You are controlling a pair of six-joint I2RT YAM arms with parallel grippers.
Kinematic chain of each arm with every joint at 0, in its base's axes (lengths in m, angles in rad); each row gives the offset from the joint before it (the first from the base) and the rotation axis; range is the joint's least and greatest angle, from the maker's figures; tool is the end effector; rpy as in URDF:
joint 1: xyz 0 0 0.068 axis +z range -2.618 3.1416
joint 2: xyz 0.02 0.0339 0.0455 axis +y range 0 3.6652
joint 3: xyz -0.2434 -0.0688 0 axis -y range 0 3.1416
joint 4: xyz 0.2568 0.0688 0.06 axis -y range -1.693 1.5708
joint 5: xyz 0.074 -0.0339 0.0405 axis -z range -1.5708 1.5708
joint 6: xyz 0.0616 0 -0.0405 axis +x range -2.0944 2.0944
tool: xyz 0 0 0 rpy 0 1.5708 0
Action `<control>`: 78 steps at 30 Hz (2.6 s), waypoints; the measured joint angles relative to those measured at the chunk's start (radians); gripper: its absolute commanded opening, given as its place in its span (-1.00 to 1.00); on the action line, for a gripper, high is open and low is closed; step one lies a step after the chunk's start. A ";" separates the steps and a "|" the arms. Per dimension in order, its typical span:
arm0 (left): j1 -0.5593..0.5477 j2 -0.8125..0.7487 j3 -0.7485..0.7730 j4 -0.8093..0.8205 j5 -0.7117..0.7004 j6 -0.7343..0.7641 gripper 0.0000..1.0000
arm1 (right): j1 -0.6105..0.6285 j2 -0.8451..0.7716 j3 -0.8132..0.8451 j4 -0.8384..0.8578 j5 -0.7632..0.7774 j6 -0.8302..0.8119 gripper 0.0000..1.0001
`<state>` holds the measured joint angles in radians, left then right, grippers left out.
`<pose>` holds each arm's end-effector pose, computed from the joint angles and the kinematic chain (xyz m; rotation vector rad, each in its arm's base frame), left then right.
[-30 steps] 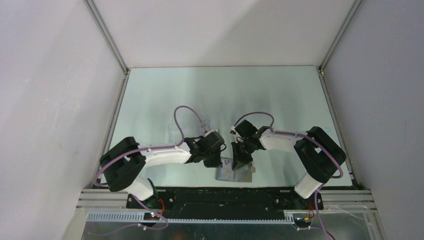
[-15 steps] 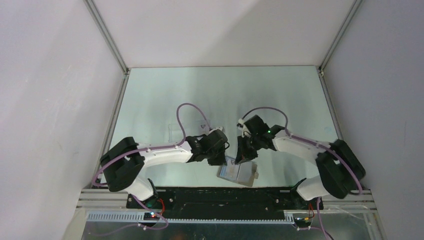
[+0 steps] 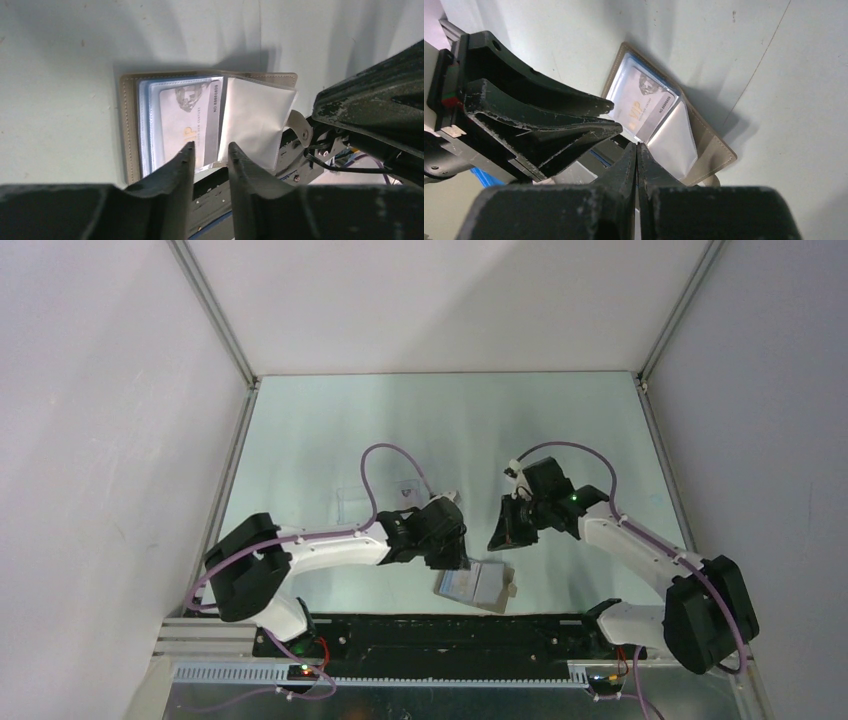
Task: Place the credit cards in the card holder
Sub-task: Turn over the card slot in the card holder.
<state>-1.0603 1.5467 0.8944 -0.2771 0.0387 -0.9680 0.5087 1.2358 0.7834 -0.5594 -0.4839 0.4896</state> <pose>0.1620 -0.2941 0.1400 0.1432 2.7209 -0.7962 0.2178 0.1543 0.1761 -0.2186 2.7173 0.9628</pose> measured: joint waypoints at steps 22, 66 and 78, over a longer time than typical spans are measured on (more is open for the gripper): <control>0.042 0.051 -0.069 0.034 0.029 0.000 -0.18 | 0.169 0.266 -0.003 0.085 0.032 -0.008 -1.00; 0.031 0.053 -0.044 0.026 0.041 0.027 -0.80 | 0.171 0.326 -0.038 0.101 0.066 0.004 -1.00; 0.018 0.051 -0.015 0.032 0.050 0.037 -0.26 | 0.164 0.326 -0.038 0.101 0.061 0.006 -1.00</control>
<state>-1.0428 1.5982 0.8795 -0.2455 0.0891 -0.9306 0.6731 1.5616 0.7452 -0.4580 -0.4232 0.4953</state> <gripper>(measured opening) 0.251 0.009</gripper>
